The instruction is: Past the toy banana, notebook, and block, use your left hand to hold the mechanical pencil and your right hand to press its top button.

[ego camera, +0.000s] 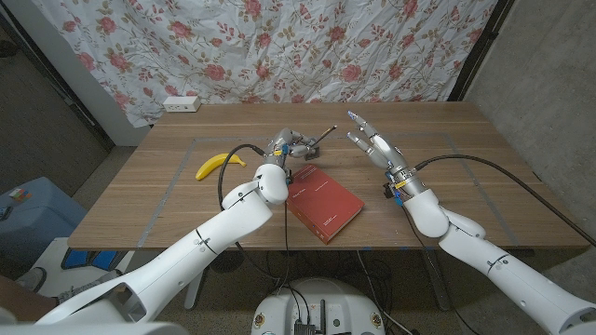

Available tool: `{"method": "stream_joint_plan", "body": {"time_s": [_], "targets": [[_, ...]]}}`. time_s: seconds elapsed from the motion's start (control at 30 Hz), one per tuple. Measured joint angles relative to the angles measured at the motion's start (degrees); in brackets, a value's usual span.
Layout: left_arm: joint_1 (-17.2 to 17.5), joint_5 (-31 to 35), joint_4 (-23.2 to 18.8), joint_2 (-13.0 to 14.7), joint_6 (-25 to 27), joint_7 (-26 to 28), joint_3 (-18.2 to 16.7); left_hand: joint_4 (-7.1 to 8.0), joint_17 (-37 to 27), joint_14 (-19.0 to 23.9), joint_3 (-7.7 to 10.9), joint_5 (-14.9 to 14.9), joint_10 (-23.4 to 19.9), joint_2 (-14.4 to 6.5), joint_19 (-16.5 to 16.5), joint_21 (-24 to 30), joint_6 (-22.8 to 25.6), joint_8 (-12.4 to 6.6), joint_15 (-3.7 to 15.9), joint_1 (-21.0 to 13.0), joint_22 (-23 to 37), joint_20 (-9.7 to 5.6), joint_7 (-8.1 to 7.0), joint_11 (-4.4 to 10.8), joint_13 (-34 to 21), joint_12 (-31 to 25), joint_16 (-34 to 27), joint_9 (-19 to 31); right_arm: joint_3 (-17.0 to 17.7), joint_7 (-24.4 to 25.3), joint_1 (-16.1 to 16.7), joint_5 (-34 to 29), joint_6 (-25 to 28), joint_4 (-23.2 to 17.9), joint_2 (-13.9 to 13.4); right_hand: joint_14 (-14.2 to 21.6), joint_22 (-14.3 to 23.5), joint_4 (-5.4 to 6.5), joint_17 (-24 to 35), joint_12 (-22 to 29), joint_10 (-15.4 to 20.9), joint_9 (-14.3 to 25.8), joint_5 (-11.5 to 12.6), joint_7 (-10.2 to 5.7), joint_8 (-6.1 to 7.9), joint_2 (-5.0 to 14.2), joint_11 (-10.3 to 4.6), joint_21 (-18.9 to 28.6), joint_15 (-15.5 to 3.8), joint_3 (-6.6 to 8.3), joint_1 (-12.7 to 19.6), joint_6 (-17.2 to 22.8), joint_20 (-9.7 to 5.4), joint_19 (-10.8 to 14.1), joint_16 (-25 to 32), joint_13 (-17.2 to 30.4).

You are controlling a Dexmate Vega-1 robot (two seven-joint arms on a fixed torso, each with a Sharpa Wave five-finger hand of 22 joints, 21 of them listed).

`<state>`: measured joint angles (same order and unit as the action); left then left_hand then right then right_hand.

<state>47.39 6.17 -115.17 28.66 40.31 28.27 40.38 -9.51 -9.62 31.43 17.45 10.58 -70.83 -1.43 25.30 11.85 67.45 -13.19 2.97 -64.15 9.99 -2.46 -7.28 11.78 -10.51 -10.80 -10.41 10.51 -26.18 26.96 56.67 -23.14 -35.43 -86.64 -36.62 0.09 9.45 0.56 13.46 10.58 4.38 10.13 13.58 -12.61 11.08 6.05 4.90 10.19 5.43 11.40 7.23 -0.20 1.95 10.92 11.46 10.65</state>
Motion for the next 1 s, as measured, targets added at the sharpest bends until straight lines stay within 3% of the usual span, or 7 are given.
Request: {"method": "stream_joint_plan", "body": {"time_s": [1.0], "targets": [[-0.1,-0.6,0.5,0.3,-1.1,0.5,0.4,-0.25,0.0,0.0,-0.23,0.3,0.0,-0.2,0.0,0.0,0.0,0.39,0.0,0.2,0.0,0.0,-0.01,0.01,0.0,0.0,0.0,0.0,-2.7,0.7,-1.0,-1.5,2.8,-1.2,-1.1,-0.7,-0.1,0.48,0.0,0.0,-0.5,0.0,0.6,0.21,0.0,0.07,-0.1,0.2,0.1,0.01,-0.8,1.9,0.0,0.0,0.0,0.0]]}}
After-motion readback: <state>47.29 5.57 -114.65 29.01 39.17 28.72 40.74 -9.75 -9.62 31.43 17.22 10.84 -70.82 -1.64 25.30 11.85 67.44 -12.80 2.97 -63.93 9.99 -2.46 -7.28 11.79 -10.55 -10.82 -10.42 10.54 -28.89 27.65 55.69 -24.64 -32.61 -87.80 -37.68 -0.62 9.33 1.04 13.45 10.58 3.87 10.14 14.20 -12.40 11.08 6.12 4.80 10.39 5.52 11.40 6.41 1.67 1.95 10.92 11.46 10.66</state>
